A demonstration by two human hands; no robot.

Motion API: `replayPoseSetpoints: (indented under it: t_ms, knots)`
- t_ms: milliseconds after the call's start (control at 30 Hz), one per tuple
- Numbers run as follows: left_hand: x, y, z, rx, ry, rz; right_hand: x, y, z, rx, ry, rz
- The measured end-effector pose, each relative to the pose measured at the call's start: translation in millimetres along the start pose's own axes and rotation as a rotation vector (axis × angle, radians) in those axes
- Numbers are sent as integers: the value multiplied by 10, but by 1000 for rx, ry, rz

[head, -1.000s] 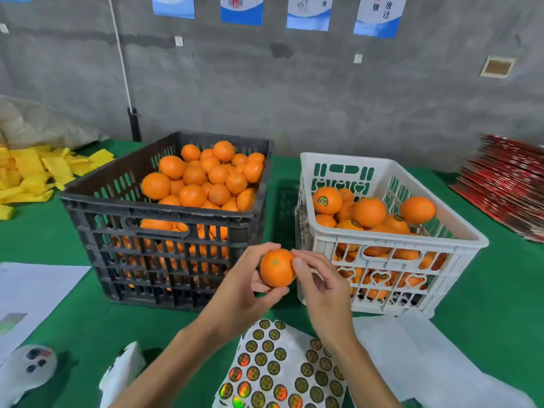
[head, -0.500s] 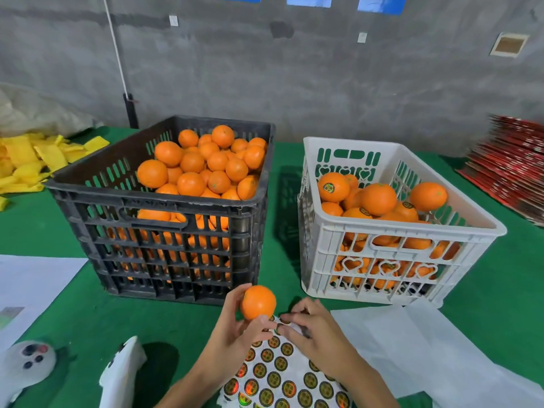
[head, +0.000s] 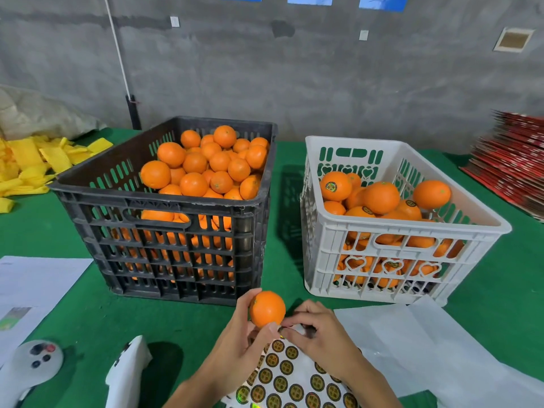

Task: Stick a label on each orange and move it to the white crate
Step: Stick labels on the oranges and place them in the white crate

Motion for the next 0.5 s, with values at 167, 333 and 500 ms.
replayPoseSetpoints:
  t_ms: [167,333,500]
  knots:
    - [36,4,14,-20,-40,-7,63,-42,26,6,33,7]
    - [59,9,9,-20,-39,-14,189,-63,-100,-95,425,135]
    - [-51,44,-2,0,-50,4,433,-27,-173,-180,697,117]
Point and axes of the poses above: each hand's wrist, its own y-axis towards the middle knuckle, its own z-axis out of the palm, x = y × z, the point moved 2 cm from there along y, towards the middle knuckle, and after that the axes turned 3 degrees about y, right-handed, at the moved point
